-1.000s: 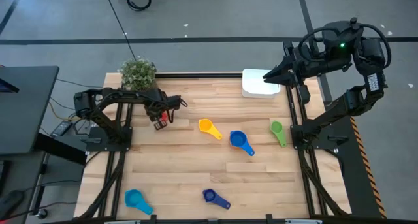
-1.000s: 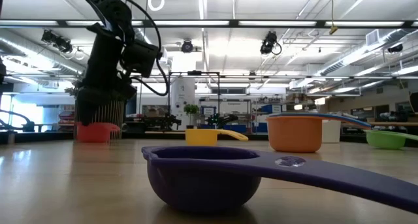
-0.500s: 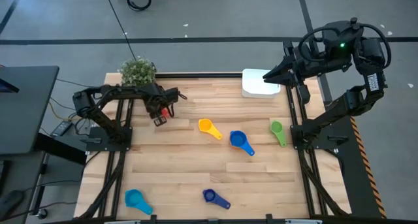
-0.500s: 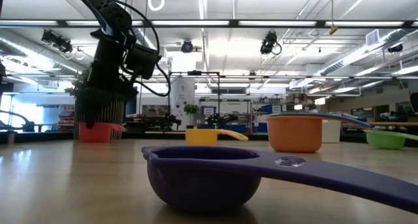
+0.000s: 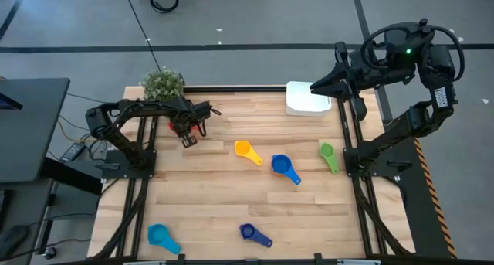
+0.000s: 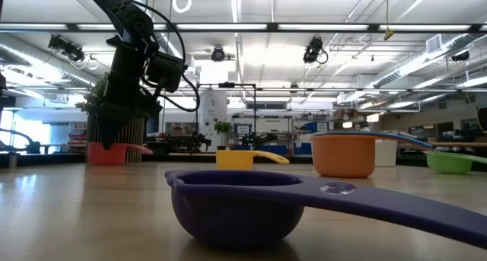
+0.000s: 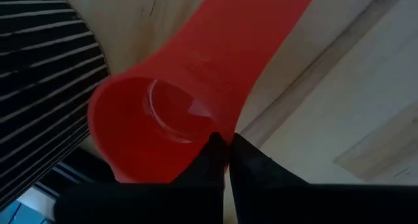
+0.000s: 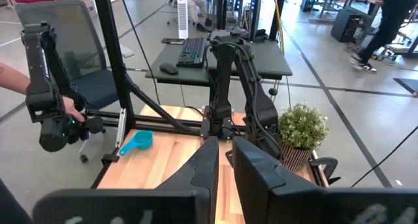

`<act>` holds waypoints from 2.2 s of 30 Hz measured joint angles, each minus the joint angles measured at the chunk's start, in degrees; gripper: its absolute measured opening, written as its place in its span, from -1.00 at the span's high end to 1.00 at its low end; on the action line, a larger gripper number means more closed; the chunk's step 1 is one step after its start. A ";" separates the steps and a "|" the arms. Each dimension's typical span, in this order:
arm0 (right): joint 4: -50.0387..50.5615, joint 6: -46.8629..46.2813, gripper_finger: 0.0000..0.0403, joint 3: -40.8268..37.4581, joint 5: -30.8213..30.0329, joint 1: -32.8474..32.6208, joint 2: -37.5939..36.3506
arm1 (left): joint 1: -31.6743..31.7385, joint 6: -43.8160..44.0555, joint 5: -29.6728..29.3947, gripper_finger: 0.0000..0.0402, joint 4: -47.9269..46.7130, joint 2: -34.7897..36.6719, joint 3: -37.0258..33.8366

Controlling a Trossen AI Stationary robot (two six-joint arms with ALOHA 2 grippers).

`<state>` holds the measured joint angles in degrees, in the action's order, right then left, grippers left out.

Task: Nest measuring cups in basket
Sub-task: Stack the red measuring cup on top of the blue measuring cup

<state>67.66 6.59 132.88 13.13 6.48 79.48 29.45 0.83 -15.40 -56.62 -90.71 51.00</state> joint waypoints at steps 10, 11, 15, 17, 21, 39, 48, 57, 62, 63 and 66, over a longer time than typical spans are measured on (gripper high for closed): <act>0.02 0.00 0.74 0.00 0.02 0.00 0.00 | -3.70 7.82 0.73 0.97 -0.79 0.39 0.19; 0.04 0.00 0.74 0.00 0.00 0.00 0.00 | -4.37 8.61 1.42 0.97 -1.74 0.39 0.60; 0.09 0.00 0.74 0.00 0.02 0.02 0.00 | -7.54 11.45 3.32 0.97 -5.19 0.39 4.17; 0.11 0.02 0.74 0.00 0.01 0.01 0.00 | -8.98 12.17 3.30 0.97 -6.47 0.39 6.53; 0.28 0.52 0.74 0.00 0.00 0.01 0.00 | -11.50 13.87 3.23 0.97 -9.10 0.39 12.38; 3.04 -0.89 0.74 0.00 -6.32 0.02 0.02 | -23.42 16.72 -0.70 0.97 -24.70 -3.55 42.95; 2.97 -0.85 0.74 0.00 -6.26 0.00 -0.03 | -26.56 12.63 -1.04 0.97 -28.04 -13.79 57.10; 2.93 -2.76 0.74 0.00 -10.23 0.01 -1.96 | -27.28 7.38 -0.94 0.97 -29.82 -21.84 66.40; 2.95 -3.67 0.74 0.00 -11.63 0.00 -3.85 | -27.89 4.90 -0.91 0.97 -29.75 -25.90 69.45; 2.95 -3.72 0.74 0.00 -11.63 0.00 -4.21 | -28.13 4.44 -0.90 0.97 -29.62 -26.56 69.96; 3.08 -5.18 0.74 0.00 -11.63 0.00 -4.90 | -28.78 3.93 -0.62 0.97 -29.22 -28.80 72.04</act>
<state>70.74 1.41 132.88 1.50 6.48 74.58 0.67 4.75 -16.02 -85.84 -119.51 123.04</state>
